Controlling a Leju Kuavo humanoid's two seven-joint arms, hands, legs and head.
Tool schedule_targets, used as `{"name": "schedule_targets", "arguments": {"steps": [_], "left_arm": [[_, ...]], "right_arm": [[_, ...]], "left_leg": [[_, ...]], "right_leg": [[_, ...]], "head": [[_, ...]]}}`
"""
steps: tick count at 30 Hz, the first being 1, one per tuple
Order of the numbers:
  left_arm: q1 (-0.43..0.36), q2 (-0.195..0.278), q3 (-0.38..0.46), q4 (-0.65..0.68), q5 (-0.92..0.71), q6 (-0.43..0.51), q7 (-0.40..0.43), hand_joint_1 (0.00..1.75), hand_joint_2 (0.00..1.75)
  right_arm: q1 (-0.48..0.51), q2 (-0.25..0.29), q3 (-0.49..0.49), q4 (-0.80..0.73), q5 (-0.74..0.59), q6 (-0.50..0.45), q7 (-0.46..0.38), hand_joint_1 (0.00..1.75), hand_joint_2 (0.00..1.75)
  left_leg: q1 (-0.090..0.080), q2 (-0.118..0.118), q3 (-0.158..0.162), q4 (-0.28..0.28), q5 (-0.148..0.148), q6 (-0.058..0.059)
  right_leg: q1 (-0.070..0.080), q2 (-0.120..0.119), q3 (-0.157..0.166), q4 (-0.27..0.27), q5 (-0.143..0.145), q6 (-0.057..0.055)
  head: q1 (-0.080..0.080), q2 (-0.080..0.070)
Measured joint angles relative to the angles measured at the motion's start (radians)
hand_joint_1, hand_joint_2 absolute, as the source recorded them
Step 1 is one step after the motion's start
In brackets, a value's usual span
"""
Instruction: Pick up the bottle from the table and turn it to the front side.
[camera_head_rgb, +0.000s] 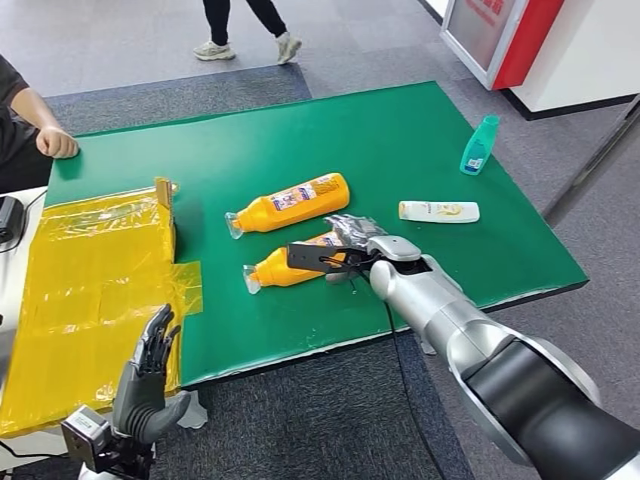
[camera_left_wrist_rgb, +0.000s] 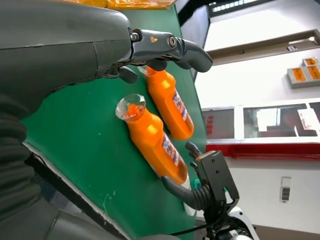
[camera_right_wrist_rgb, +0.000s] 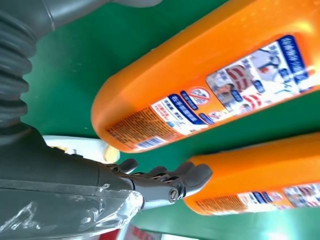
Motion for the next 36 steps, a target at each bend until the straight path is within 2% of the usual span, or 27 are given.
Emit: {"name": "schedule_targets", "arguments": {"steps": [2,4,5,6,8,9,10,11,12,13,14,15,17,19,21,23,25,31,36], "left_arm": [[0.000,0.004,-0.006,-0.002,0.000,0.006,0.000,0.00,0.00],[-0.001,0.008,-0.012,-0.006,0.001,0.013,0.000,0.00,0.00],[-0.003,0.009,-0.015,-0.007,0.002,0.016,0.000,0.00,0.00],[-0.004,0.010,-0.017,-0.007,0.003,0.017,0.000,0.00,0.00],[-0.005,0.013,-0.020,-0.007,0.006,0.021,0.000,0.00,0.00],[-0.005,0.014,-0.022,-0.007,0.008,0.022,0.000,0.00,0.00],[-0.005,0.015,-0.022,-0.007,0.010,0.024,0.000,0.00,0.00],[-0.004,0.016,-0.023,-0.007,0.012,0.025,0.000,0.00,0.00],[-0.004,0.017,-0.023,-0.007,0.013,0.025,0.000,0.00,0.00],[-0.005,0.019,-0.023,-0.007,0.015,0.026,0.000,0.00,0.00],[-0.005,0.020,-0.023,-0.007,0.016,0.028,0.000,0.00,0.00],[-0.005,0.021,-0.023,-0.007,0.018,0.029,0.000,0.00,0.00],[-0.004,0.023,-0.024,-0.008,0.021,0.031,0.000,0.00,0.00],[-0.004,0.025,-0.024,-0.008,0.025,0.031,0.000,0.00,0.00],[-0.005,0.026,-0.024,-0.007,0.029,0.029,0.000,0.00,0.00],[-0.006,0.026,-0.023,-0.005,0.031,0.024,0.000,0.00,0.00],[-0.006,0.024,-0.023,-0.003,0.028,0.021,0.000,0.00,0.00],[-0.005,0.017,-0.021,0.003,0.006,0.013,0.000,0.00,0.00],[-0.005,0.017,-0.021,0.004,0.002,0.013,0.000,0.00,0.00]], "right_arm": [[-0.001,0.000,-0.003,-0.005,0.002,-0.005,-0.005,0.00,0.00],[-0.004,0.000,-0.004,-0.012,0.004,-0.004,-0.007,0.00,0.00],[-0.007,0.000,-0.005,-0.014,0.004,-0.003,-0.007,0.00,0.00],[-0.009,0.000,-0.005,-0.015,0.005,-0.002,-0.008,0.00,0.00],[-0.008,0.000,-0.005,-0.015,0.005,0.000,-0.010,0.00,0.00],[-0.005,0.000,-0.005,-0.015,0.006,0.000,-0.010,0.00,0.00],[-0.002,0.000,-0.005,-0.015,0.006,0.000,-0.011,0.00,0.00],[0.000,0.000,-0.005,-0.015,0.006,0.000,-0.011,0.00,0.00],[0.000,0.000,-0.005,-0.015,0.007,0.000,-0.012,0.00,0.00],[-0.002,0.000,-0.005,-0.015,0.008,-0.001,-0.012,0.00,0.00],[-0.003,0.000,-0.005,-0.015,0.010,0.000,-0.013,0.00,0.00],[-0.003,0.000,-0.005,-0.015,0.011,0.000,-0.013,0.00,0.00],[0.001,0.001,-0.005,-0.015,0.014,0.002,-0.013,0.00,0.00],[0.006,0.000,-0.004,-0.013,0.017,0.007,-0.012,0.00,0.00],[0.011,0.000,-0.004,-0.010,0.019,0.011,-0.010,0.00,0.00],[0.019,0.000,-0.004,-0.008,0.020,0.013,-0.008,0.00,0.87],[0.024,-0.001,-0.004,-0.006,0.021,0.015,-0.007,0.00,1.75],[0.036,-0.006,-0.003,0.002,0.021,0.046,-0.006,0.00,1.75],[0.033,-0.005,0.000,0.003,0.021,0.060,-0.010,0.00,1.75]], "left_leg": [[-0.001,0.001,0.004,-0.007,0.002,0.008],[0.002,0.007,0.020,-0.034,0.012,0.018],[0.004,0.012,0.030,-0.048,0.017,0.020],[0.006,0.016,0.036,-0.055,0.019,0.021],[0.007,0.023,0.040,-0.057,0.015,0.019],[0.009,0.024,0.042,-0.056,0.012,0.016],[0.012,0.025,0.044,-0.054,0.008,0.012],[0.016,0.025,0.047,-0.049,0.001,0.005],[0.021,0.025,0.051,-0.042,-0.008,-0.004],[0.024,0.026,0.052,-0.034,-0.019,-0.014],[0.026,0.026,0.052,-0.024,-0.029,-0.024],[0.025,0.027,0.052,-0.017,-0.036,-0.032],[0.023,0.027,0.051,-0.015,-0.038,-0.043],[0.022,0.027,0.053,-0.023,-0.034,-0.041],[0.021,0.027,0.053,-0.030,-0.029,-0.032],[0.020,0.027,0.052,-0.033,-0.024,-0.030],[0.020,0.027,0.051,-0.033,-0.020,-0.036],[0.024,0.029,0.053,-0.042,-0.031,-0.064],[0.023,0.029,0.053,-0.040,-0.027,-0.054]], "right_leg": [[-0.003,0.003,0.005,-0.011,0.005,0.007],[-0.001,-0.012,0.003,-0.012,0.003,0.012],[0.001,-0.025,-0.012,0.015,-0.011,0.013],[0.001,-0.040,-0.039,0.066,-0.034,0.012],[0.000,-0.051,-0.113,0.201,-0.086,0.016],[-0.002,-0.053,-0.139,0.245,-0.095,0.019],[-0.004,-0.055,-0.147,0.253,-0.084,0.022],[-0.007,-0.057,-0.133,0.219,-0.055,0.026],[-0.012,-0.062,-0.103,0.155,-0.017,0.032],[-0.013,-0.065,-0.070,0.093,0.005,0.038],[-0.014,-0.065,-0.045,0.046,0.018,0.034],[-0.015,-0.064,-0.033,0.025,0.017,0.027],[-0.015,-0.057,-0.035,0.028,0.008,0.004],[-0.017,-0.054,-0.041,0.032,0.008,-0.001],[-0.021,-0.048,-0.048,0.032,0.009,-0.002],[-0.022,-0.043,-0.054,0.031,0.009,-0.004],[-0.020,-0.038,-0.057,0.031,0.010,-0.007],[-0.012,-0.036,-0.054,0.028,0.010,-0.015],[-0.012,-0.037,-0.041,0.012,0.022,-0.009]], "head": [[-0.001,0.000],[0.001,0.000],[0.003,0.000],[0.005,0.000],[0.006,0.000],[0.006,0.000],[0.006,0.000],[0.007,0.000],[0.007,0.000],[0.009,0.000],[0.012,0.000],[0.012,0.000],[0.011,0.000],[0.009,0.000],[0.008,0.000],[0.009,0.000],[0.009,0.000],[0.010,0.000],[0.010,0.000]]}}
